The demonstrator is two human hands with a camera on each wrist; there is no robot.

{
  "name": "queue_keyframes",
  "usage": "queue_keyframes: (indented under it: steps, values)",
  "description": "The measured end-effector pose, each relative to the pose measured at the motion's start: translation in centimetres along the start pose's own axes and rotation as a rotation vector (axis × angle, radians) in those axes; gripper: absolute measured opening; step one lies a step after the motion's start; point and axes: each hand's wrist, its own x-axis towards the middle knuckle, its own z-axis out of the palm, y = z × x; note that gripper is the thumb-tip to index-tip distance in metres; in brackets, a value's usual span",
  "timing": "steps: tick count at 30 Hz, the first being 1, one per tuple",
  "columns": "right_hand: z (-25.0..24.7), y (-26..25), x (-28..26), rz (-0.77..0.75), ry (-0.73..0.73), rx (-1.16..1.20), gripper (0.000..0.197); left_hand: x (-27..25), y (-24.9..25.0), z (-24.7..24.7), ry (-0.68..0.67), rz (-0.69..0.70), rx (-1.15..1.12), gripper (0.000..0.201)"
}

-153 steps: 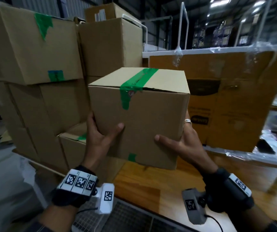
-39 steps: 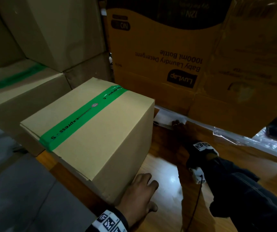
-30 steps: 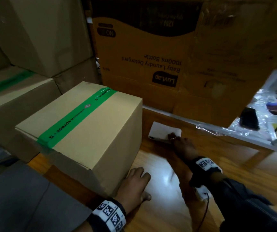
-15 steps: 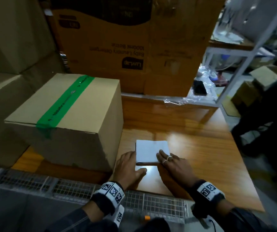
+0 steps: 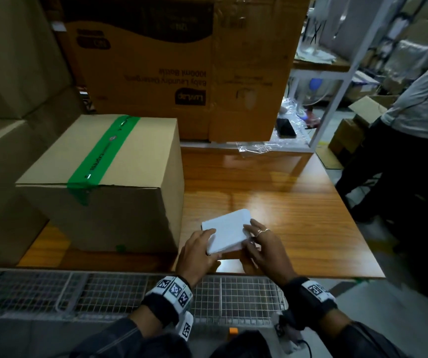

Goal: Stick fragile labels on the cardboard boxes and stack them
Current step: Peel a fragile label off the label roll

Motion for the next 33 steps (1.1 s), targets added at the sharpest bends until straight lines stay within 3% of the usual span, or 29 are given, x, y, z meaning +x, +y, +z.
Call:
queue_keyframes:
  steps: [3,6,10,12,16,19,21,27,29,31,33]
  values:
    - [-0.5,-1.0,0.9,0.012,0.140,0.256,0.059,0.2,0.7,-0.1,-0.025,0.026,-0.035,0.068]
    - [-1.3,-2.8,1.8,0.069,0.131,0.429,0.071,0.3,2.2,-0.3,-0.103,0.062,-0.258,0.080]
    - [-1.6,-3.8,1.7,-0.056,-0.004,0.410,0.043,0.1,3.8,-1.0,-0.199,0.010,-0.724,0.095]
    - [-1.3,-3.5,1.3,-0.059,-0.072,0.344,0.033,-0.4,4.0,-1.0,-0.167,-0.047,-0.794,0.087]
    - [-0.8,-1.6,0.6,-0.003,-0.194,0.288,0.029,-1.2,3.2,-0.3,-0.017,-0.260,-0.892,0.048]
    - [-0.9,0.1,0.1,-0.028,-0.230,0.202,0.028,-1.3,2.2,0.0,0.076,-0.337,-0.790,0.034]
    - [-1.0,1.2,-0.2,-0.043,-0.225,0.143,0.029,-1.3,2.0,0.0,0.097,-0.351,-0.675,0.036]
    - [-1.9,4.2,-0.3,0.040,-0.217,-0.173,0.034,-1.3,1.6,0.0,0.085,-0.242,0.044,0.056]
    - [-2.1,4.7,-0.4,0.032,-0.232,-0.181,0.032,-1.3,2.5,0.3,0.093,-0.131,0.267,0.062]
    - [-2.4,4.9,-0.5,0.005,-0.249,-0.148,0.026,-0.7,4.0,0.9,0.095,0.081,0.413,0.068]
    - [-2.6,4.9,-0.5,-0.001,-0.264,-0.127,0.027,0.7,5.6,1.5,0.010,0.285,0.476,0.074]
